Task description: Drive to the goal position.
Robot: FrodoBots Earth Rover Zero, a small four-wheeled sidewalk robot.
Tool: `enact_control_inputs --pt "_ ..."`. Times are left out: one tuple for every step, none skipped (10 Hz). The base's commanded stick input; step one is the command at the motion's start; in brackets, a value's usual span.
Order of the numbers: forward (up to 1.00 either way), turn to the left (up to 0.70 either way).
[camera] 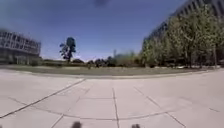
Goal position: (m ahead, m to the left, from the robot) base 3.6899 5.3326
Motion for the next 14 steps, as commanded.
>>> enact_control_inputs --pt "0.70 0.35" --pt "0.70 0.35" --pt "0.70 0.35" --pt "0.70 0.35" --pt "0.70 0.35" --pt "0.70 0.35" --pt "0.70 0.35" --pt "0.70 0.35" --pt "0.70 0.35" --pt "0.70 0.35" --pt "0.70 0.35" --pt "0.70 0.35" --pt "0.70 0.35" --pt "0.70 0.15"
